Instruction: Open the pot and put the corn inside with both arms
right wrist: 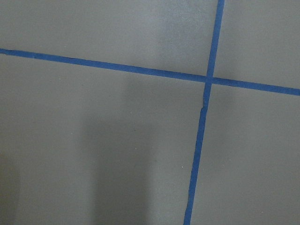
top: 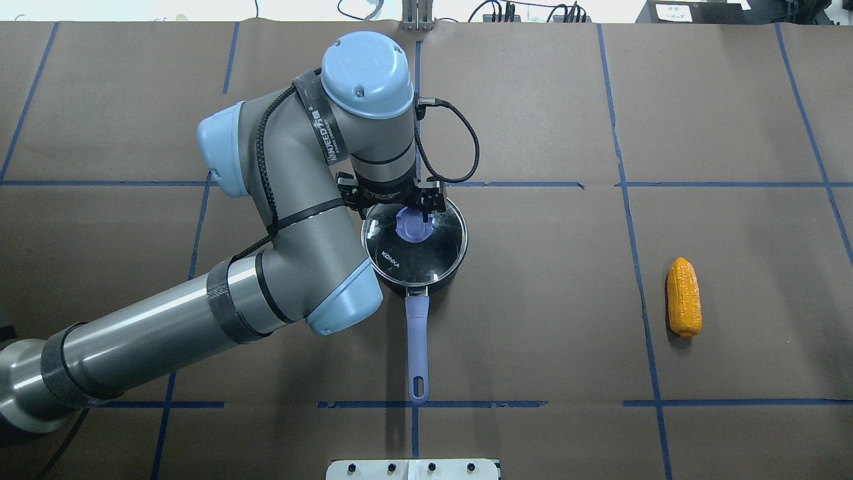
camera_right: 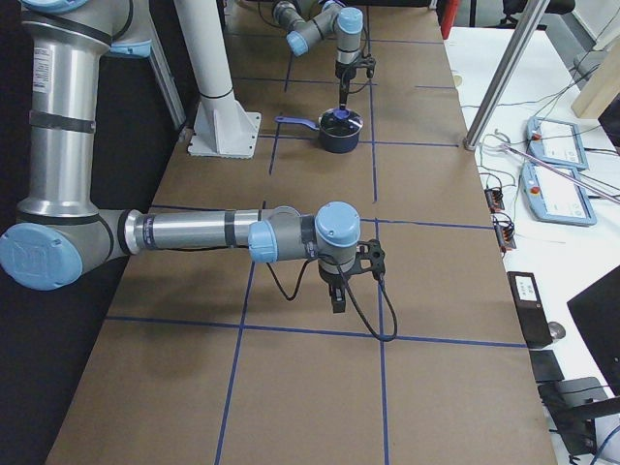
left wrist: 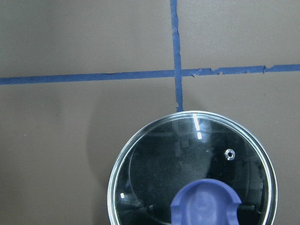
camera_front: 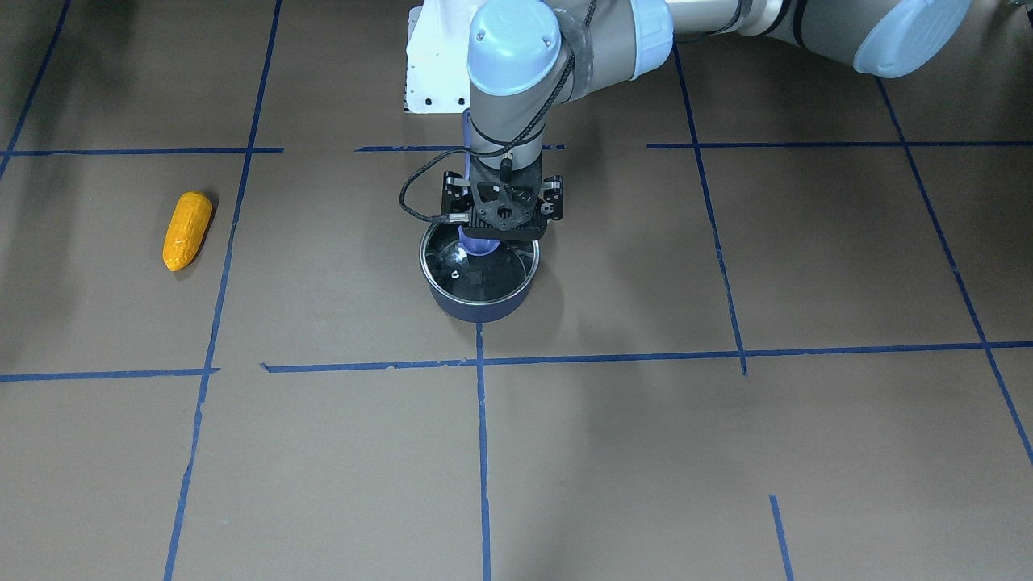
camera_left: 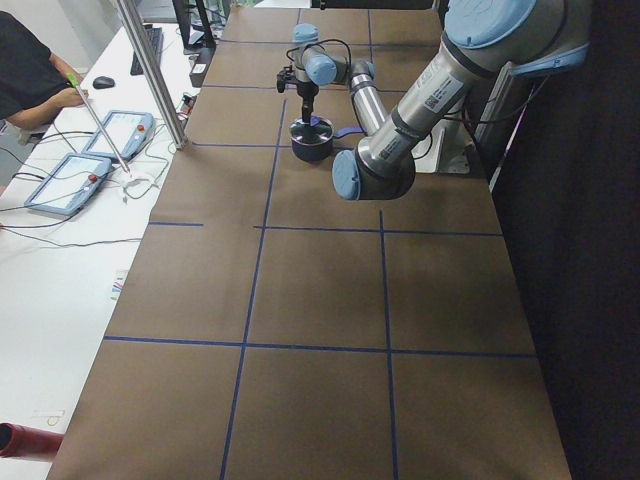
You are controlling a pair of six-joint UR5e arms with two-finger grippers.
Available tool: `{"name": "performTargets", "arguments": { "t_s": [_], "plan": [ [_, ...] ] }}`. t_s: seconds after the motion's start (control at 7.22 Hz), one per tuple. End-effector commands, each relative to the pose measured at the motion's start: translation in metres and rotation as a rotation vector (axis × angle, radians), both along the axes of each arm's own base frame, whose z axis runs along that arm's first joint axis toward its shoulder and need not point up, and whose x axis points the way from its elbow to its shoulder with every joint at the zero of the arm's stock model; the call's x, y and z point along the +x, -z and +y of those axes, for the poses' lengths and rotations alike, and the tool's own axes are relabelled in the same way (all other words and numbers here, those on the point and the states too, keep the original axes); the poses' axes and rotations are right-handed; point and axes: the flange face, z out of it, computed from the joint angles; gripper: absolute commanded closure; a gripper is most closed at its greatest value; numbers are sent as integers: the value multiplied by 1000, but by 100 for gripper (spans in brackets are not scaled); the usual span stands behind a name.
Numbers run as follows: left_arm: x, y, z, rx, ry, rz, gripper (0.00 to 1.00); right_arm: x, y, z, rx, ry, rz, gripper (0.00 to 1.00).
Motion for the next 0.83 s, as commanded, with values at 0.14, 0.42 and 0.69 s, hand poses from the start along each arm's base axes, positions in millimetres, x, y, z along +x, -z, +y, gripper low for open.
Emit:
{"name": "performTargets", "arguments": {
  "t_s": [0.14, 0.42, 0.69],
  "plan": [
    [26, 10, -6, -20, -3, -14, 0, -2, 1, 0, 11, 5, -1, 0],
    [46, 2, 4, 11, -1, -32, 0, -2, 0, 0, 11, 6, -1, 0],
    [48, -2, 3, 13, 0, -31, 8, -2, -1, 0, 9, 6, -1, 0]
  ]
}}
